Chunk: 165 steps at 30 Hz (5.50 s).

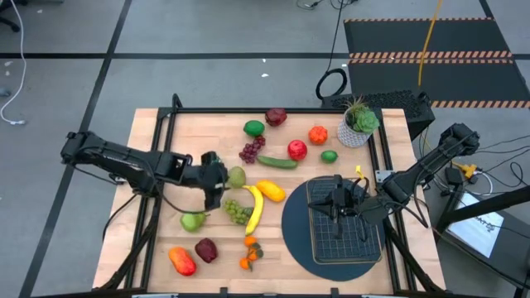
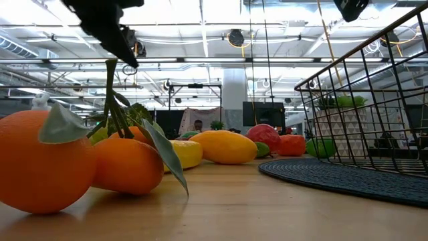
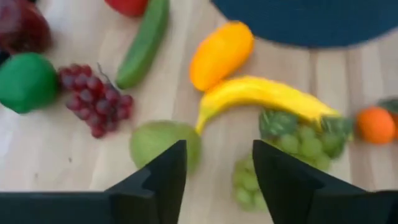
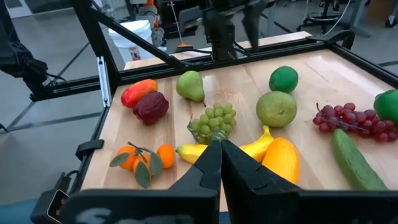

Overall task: Build produce basket
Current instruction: Put the bottom left lime into the wire basket

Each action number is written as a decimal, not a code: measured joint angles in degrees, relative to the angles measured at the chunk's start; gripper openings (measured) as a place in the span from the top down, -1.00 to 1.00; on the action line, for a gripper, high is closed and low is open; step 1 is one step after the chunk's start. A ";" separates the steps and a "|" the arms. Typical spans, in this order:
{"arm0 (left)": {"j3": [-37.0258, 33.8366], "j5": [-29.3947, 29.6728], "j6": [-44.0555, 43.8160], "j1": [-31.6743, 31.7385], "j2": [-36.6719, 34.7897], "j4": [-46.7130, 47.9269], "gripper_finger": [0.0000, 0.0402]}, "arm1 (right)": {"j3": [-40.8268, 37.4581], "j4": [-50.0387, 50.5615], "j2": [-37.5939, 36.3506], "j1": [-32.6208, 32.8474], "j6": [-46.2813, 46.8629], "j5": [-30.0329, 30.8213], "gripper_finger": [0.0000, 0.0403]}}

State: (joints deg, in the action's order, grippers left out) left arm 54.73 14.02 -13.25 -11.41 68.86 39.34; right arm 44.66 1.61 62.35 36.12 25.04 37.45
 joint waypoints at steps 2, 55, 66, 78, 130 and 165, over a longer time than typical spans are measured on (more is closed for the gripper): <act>-0.01 1.06 -1.53 -2.20 -0.33 0.54 -0.01 | -0.02 -0.09 0.00 0.00 -0.06 0.18 1.00; -11.33 3.71 32.71 15.12 -3.54 4.48 -0.86 | -4.21 -9.28 0.02 -0.03 -5.64 2.78 1.00; -11.87 2.44 36.24 17.19 -2.62 5.80 -0.87 | -4.21 -10.66 0.02 -3.08 -10.92 2.03 1.00; -13.80 2.76 41.95 20.57 4.12 0.52 -0.86 | -4.21 -10.76 0.00 -7.33 -9.82 -4.66 0.74; -4.21 5.64 27.65 9.32 -9.52 -10.83 -0.40 | -4.21 -17.35 0.48 -12.71 -17.46 -4.31 0.42; -4.31 -3.52 20.57 4.58 3.03 -64.24 -0.45 | 7.39 -44.82 21.92 -21.99 -46.90 -1.52 -0.72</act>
State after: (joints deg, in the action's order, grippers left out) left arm 50.42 10.50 7.31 -6.83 71.89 -24.91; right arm 52.05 -43.21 84.27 14.13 -21.86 35.93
